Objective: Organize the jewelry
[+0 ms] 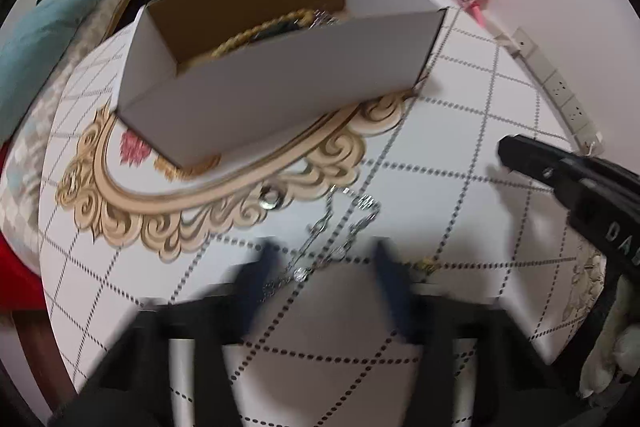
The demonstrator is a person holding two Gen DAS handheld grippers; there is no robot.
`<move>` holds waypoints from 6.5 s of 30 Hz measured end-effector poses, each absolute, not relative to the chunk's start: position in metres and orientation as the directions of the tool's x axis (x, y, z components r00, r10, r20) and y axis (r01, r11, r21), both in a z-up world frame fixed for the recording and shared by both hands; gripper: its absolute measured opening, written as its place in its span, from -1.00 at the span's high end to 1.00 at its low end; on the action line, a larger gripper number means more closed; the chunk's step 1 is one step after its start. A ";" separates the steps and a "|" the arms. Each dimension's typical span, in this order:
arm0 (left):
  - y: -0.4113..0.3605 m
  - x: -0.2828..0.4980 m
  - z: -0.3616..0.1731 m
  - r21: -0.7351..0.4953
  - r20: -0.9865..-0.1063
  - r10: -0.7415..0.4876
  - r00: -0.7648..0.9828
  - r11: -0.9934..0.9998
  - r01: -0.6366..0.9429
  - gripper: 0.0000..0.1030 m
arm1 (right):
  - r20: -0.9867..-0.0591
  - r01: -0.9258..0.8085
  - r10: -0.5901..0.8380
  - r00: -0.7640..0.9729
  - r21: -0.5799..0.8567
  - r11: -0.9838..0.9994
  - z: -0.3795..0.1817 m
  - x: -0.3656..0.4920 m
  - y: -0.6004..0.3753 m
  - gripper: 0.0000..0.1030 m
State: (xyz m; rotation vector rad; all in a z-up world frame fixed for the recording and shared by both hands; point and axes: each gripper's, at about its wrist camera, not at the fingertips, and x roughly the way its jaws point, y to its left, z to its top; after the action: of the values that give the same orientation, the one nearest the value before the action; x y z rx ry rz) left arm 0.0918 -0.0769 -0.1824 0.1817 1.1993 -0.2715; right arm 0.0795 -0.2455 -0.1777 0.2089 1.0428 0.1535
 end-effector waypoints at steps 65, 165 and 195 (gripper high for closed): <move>0.015 0.203 -0.095 0.006 -0.902 0.031 0.431 0.998 -0.058 -1.00 | -0.911 -0.158 0.050 0.409 -0.017 0.987 -0.103 0.214 -0.185 -0.93; -0.045 0.119 -0.184 0.005 -0.916 -0.018 0.401 0.998 0.055 0.80 | -0.863 0.005 0.122 0.490 0.142 0.990 -0.180 0.081 -0.233 0.95; -0.030 0.142 -0.067 -0.142 -0.821 -0.165 0.547 0.986 0.084 0.81 | -0.736 -0.107 0.293 0.611 0.290 0.951 -0.078 0.130 -0.213 0.95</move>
State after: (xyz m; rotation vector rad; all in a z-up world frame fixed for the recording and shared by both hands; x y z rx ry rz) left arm 0.1418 -0.0295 -0.0667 -0.0890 0.9809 -0.1477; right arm 0.1295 -0.2131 -0.0780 0.2258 0.8858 0.2334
